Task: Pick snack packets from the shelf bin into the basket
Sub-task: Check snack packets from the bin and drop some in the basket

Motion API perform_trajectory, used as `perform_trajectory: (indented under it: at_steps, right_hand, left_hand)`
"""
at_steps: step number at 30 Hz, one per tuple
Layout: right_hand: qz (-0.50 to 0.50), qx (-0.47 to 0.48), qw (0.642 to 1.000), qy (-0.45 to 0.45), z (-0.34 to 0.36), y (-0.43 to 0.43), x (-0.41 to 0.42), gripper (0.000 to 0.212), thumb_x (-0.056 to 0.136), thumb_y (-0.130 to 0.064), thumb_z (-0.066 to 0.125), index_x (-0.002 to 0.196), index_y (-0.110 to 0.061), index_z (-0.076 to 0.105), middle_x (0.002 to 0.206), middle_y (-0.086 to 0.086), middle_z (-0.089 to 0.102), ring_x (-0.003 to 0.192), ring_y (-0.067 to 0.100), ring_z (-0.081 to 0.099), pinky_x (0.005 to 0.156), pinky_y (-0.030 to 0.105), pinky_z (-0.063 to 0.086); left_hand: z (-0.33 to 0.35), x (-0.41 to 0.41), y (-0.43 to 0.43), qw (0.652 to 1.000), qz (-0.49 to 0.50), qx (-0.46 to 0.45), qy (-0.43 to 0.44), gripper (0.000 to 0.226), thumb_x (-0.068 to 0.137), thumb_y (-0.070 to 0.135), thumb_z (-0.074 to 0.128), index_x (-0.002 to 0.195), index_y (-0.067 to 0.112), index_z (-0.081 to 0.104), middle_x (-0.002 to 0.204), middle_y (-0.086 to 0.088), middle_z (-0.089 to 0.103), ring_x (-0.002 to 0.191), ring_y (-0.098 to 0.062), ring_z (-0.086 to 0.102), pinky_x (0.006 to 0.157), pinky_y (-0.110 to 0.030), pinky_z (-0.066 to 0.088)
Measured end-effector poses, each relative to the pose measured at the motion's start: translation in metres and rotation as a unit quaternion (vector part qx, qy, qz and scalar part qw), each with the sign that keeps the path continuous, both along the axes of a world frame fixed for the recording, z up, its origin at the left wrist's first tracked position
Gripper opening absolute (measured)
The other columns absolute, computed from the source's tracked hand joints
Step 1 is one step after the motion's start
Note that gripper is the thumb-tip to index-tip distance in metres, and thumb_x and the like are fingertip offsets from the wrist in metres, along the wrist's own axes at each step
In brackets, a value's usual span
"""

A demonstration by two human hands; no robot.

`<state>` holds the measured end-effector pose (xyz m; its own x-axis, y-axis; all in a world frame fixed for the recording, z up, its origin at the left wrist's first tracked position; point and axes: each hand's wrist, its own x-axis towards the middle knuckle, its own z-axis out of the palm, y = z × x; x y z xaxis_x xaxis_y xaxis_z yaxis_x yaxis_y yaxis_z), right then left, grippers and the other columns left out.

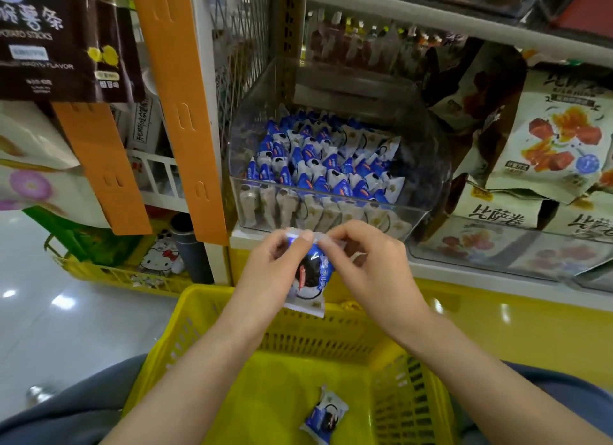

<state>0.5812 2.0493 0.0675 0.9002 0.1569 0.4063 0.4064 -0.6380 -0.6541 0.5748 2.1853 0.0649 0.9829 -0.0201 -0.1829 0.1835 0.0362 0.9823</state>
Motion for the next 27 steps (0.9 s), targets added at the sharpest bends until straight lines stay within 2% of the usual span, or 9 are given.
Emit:
perform_trajectory:
  at_steps: [5,8,10,12,14,16,21,24,27]
  right_hand:
    - [-0.055,0.316,0.929,0.182,0.008,0.0,0.006,0.01,0.092,-0.013,0.053,0.083,-0.013,0.058,0.077,0.0,0.067,0.063,0.005,0.067,0.053,0.02,0.054]
    - [-0.024,0.415,0.867,0.275,0.011,-0.001,0.003,0.009,0.094,-0.009,0.049,0.097,-0.003,0.053,0.08,0.006,0.069,0.068,0.01,0.07,0.055,0.02,0.055]
    - [0.015,0.369,0.869,0.329,0.01,0.0,-0.002,0.012,0.093,-0.006,0.05,0.105,-0.004,0.05,0.078,0.003,0.07,0.07,0.011,0.07,0.059,0.022,0.057]
    - [0.043,0.245,0.906,0.342,0.008,0.001,-0.006,0.02,0.091,-0.004,0.053,0.11,-0.006,0.049,0.087,0.003,0.069,0.076,0.007,0.067,0.069,0.024,0.057]
    - [0.054,0.104,0.947,0.301,0.006,0.001,-0.01,0.035,0.086,-0.007,0.061,0.117,-0.015,0.047,0.105,-0.003,0.063,0.093,0.002,0.061,0.085,0.023,0.051]
    - [0.071,0.058,0.962,0.256,0.006,0.002,-0.012,0.048,0.083,-0.016,0.066,0.125,-0.022,0.043,0.118,-0.013,0.055,0.107,-0.003,0.054,0.094,0.016,0.044]
    - [0.041,0.123,0.98,0.154,0.011,0.003,-0.011,0.013,0.087,-0.019,0.062,0.099,-0.023,0.061,0.084,-0.011,0.065,0.08,0.0,0.062,0.075,0.02,0.052]
    - [0.031,0.085,0.988,0.129,0.01,-0.002,-0.009,0.004,0.086,-0.022,0.062,0.083,-0.024,0.063,0.078,-0.007,0.066,0.076,0.006,0.062,0.072,0.03,0.054]
    - [0.037,-0.001,0.996,0.083,0.008,-0.003,-0.011,0.003,0.085,-0.026,0.064,0.084,-0.023,0.065,0.076,-0.01,0.064,0.074,0.002,0.059,0.068,0.024,0.05]
  left_hand:
    - [0.001,-0.003,0.003,0.998,0.054,-0.022,-0.016,0.032,0.081,0.024,0.067,0.11,0.016,0.055,0.099,0.0,0.068,0.079,-0.004,0.067,0.059,-0.012,0.05]
    - [0.004,-0.004,0.007,0.991,0.09,-0.054,-0.082,0.03,0.082,0.016,0.065,0.112,0.014,0.059,0.099,0.002,0.07,0.087,-0.005,0.067,0.068,-0.01,0.049]
    - [0.005,-0.004,0.011,0.987,0.1,-0.03,-0.124,0.018,0.086,0.019,0.06,0.104,0.015,0.064,0.094,0.003,0.072,0.085,-0.005,0.067,0.068,-0.01,0.049]
    - [0.005,-0.004,0.014,0.984,0.108,-0.012,-0.138,0.013,0.09,0.02,0.056,0.095,0.014,0.067,0.087,0.0,0.072,0.08,-0.008,0.067,0.066,-0.013,0.051]
    - [0.004,-0.003,0.016,0.984,0.106,0.017,-0.144,0.013,0.091,0.019,0.055,0.089,0.012,0.067,0.084,-0.005,0.071,0.078,-0.013,0.067,0.066,-0.018,0.052]
    - [0.004,-0.003,0.018,0.981,0.085,0.064,-0.163,0.013,0.091,0.017,0.055,0.085,0.014,0.066,0.081,-0.005,0.069,0.075,-0.012,0.064,0.064,-0.02,0.049]
    - [0.003,-0.008,0.015,0.963,0.016,0.181,-0.201,0.017,0.091,0.02,0.055,0.076,0.019,0.064,0.065,0.002,0.061,0.06,-0.01,0.053,0.057,-0.024,0.04]
    - [0.002,-0.011,0.013,0.955,0.001,0.208,-0.211,0.022,0.092,0.021,0.052,0.073,0.017,0.06,0.054,0.015,0.053,0.05,-0.002,0.044,0.047,-0.013,0.031]
    - [0.002,-0.011,0.014,0.946,-0.017,0.24,-0.217,0.022,0.093,0.023,0.051,0.072,0.023,0.057,0.053,0.017,0.051,0.051,0.001,0.045,0.049,-0.012,0.032]
